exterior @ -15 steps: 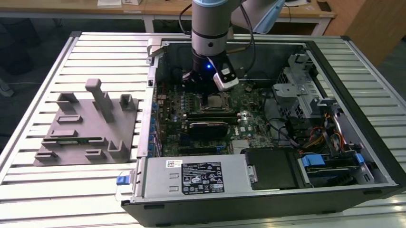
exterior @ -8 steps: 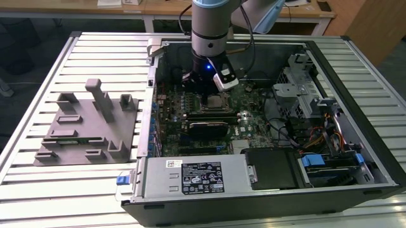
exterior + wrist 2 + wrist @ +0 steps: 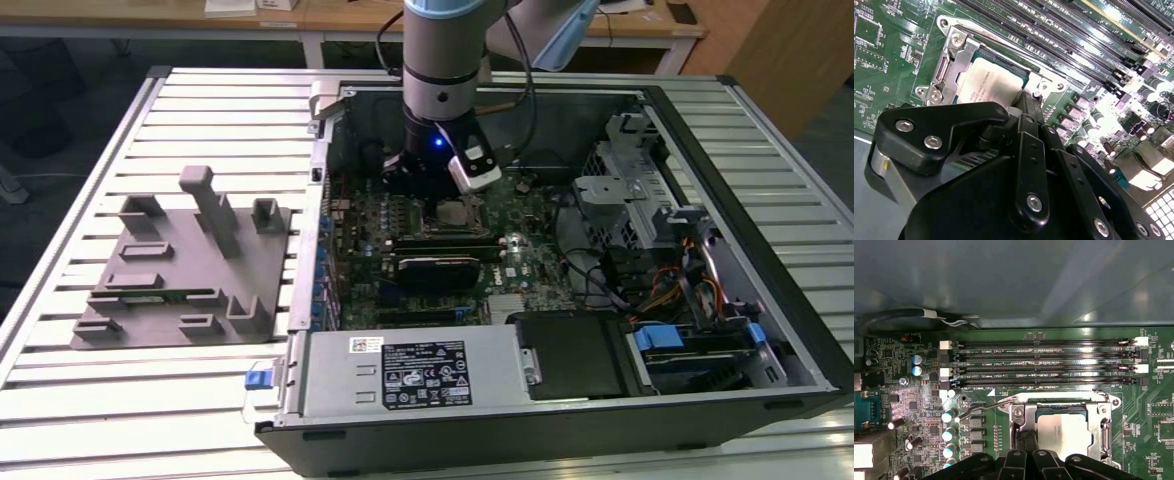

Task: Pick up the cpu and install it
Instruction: 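Close the cpu cover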

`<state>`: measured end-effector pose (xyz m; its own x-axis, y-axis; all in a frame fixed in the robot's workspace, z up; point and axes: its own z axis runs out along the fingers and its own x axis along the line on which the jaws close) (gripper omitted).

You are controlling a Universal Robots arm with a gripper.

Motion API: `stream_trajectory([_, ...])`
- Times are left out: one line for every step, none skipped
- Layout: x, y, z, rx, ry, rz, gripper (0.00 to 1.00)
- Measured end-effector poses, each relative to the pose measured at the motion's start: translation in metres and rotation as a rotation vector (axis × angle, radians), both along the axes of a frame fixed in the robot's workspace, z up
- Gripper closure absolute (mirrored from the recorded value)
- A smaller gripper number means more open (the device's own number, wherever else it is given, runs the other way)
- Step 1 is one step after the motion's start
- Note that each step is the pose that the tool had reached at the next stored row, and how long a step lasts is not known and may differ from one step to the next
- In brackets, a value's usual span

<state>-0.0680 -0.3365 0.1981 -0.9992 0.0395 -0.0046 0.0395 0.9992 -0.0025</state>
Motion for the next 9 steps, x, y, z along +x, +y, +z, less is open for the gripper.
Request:
stream_trajectory([0.0, 0.0, -0.0001, 0.0002, -0.0001, 0.0, 0.89])
stream_trajectory([-0.0002, 0.0, -0.0002, 0.0004, -0.0002, 0.0, 0.89])
stream_trajectory([-0.0007, 0.0001, -0.0002, 0.0004, -0.0004, 0.0, 0.89])
stream_trajectory([-0.0012, 0.0001, -0.0003, 0.0004, -0.0003, 0.0, 0.89])
stream_trajectory([-0.0017, 0.0001, -0.0003, 0.0005, -0.0003, 0.0, 0.89])
stream_trajectory([-0.002, 0.0001, -0.0003, 0.0004, -0.0002, 0.0, 0.89])
stream_trajectory([-0.0023, 0.0001, -0.0003, 0.0004, -0.0002, 0.0, 0.89])
stream_trajectory([-0.0024, 0.0001, -0.0002, 0.0004, -0.0001, 0.0, 0.89])
stream_trajectory([-0.0025, 0.0001, -0.0003, 0.0004, -0.0002, 0.0, 0.89])
